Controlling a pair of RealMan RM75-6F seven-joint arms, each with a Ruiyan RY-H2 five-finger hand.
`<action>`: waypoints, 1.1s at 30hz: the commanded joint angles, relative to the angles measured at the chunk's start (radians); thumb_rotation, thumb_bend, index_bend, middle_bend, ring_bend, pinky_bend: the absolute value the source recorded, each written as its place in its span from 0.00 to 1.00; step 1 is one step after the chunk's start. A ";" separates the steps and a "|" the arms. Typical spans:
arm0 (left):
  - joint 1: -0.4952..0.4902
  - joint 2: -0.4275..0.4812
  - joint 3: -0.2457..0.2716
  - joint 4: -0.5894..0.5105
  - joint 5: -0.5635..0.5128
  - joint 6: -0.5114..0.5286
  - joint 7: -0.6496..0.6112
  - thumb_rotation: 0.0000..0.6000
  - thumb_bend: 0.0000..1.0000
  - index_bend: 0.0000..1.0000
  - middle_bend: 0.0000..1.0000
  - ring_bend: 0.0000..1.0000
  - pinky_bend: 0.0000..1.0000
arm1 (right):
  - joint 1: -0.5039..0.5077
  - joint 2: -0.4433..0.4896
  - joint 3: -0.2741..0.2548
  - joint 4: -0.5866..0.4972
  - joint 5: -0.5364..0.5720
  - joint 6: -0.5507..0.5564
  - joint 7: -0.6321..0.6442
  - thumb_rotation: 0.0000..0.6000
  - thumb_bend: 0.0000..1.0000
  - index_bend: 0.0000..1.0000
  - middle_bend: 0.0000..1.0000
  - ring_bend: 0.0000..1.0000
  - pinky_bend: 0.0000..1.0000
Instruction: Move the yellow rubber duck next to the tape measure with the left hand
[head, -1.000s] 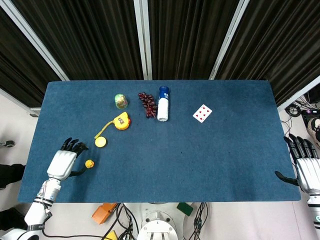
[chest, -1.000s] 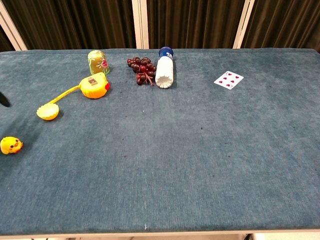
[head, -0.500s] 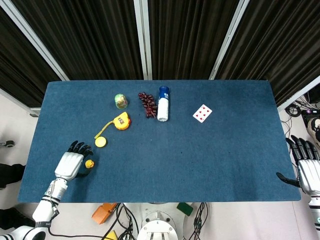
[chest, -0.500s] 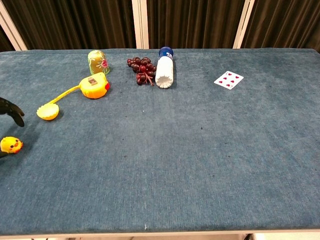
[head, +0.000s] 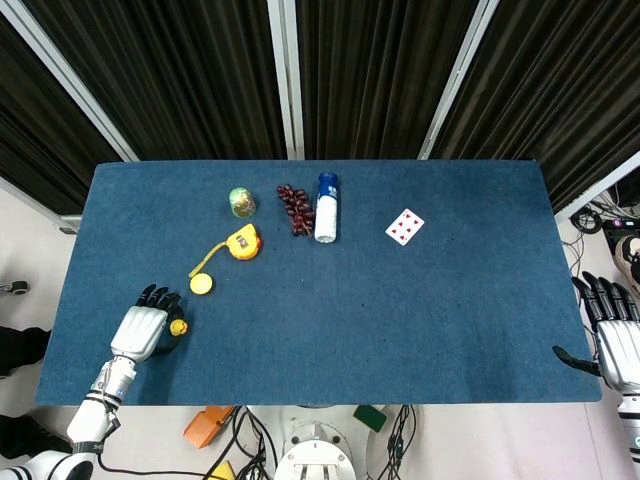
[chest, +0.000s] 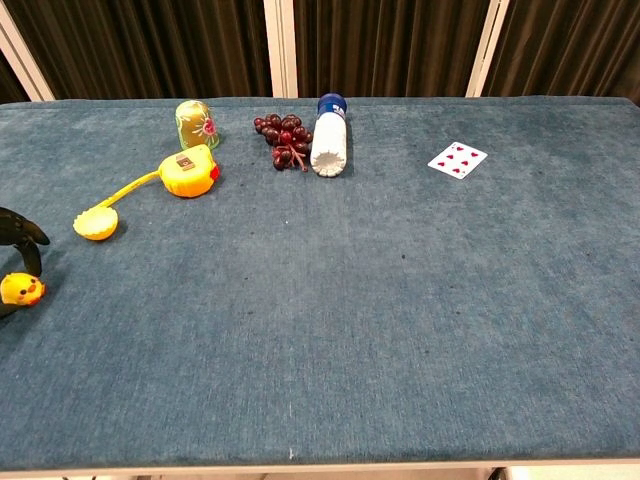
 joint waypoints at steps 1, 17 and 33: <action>0.000 0.000 0.000 0.003 0.000 0.004 0.002 1.00 0.42 0.49 0.17 0.08 0.01 | 0.000 0.001 0.000 -0.001 0.000 0.000 -0.001 1.00 0.20 0.00 0.08 0.00 0.11; -0.069 0.047 -0.080 -0.083 0.000 0.008 -0.001 1.00 0.43 0.52 0.17 0.08 0.01 | -0.005 0.001 0.001 0.006 -0.003 0.011 0.008 1.00 0.20 0.00 0.08 0.00 0.11; -0.215 -0.019 -0.167 -0.039 -0.185 -0.151 0.109 1.00 0.41 0.52 0.17 0.08 0.01 | -0.013 -0.003 0.000 0.027 0.003 0.014 0.031 1.00 0.20 0.00 0.08 0.00 0.11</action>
